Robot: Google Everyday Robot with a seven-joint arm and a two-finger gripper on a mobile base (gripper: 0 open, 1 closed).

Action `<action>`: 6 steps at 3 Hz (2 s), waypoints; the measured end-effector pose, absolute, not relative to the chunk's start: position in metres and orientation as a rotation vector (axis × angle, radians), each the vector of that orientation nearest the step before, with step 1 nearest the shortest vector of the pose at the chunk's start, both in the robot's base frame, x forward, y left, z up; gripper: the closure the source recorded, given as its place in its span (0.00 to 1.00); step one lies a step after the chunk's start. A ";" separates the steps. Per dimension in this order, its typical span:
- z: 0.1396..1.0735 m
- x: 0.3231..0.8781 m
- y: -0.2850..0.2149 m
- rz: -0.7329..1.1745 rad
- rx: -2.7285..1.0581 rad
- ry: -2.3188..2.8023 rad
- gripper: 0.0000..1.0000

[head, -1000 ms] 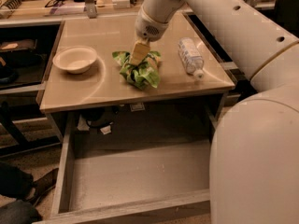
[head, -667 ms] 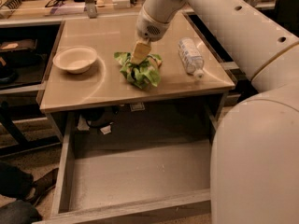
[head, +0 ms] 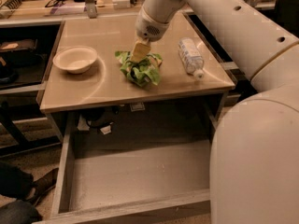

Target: Place green rice chip bag into top drawer

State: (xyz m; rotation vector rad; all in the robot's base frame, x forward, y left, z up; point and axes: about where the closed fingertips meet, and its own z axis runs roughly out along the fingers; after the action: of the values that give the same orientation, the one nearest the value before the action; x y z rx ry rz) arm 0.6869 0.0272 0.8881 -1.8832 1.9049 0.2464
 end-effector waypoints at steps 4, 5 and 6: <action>0.875 0.687 0.031 0.269 -1.887 1.916 0.00; 0.849 0.686 0.038 0.337 -1.888 1.949 0.00; 0.825 0.679 0.044 0.412 -1.873 1.979 0.00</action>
Offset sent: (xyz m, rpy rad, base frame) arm 0.0000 0.0000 0.0000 0.0000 0.0000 0.0000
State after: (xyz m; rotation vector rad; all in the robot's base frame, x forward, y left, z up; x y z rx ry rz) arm 0.6787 0.0442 0.8255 -1.8730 1.9792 0.4120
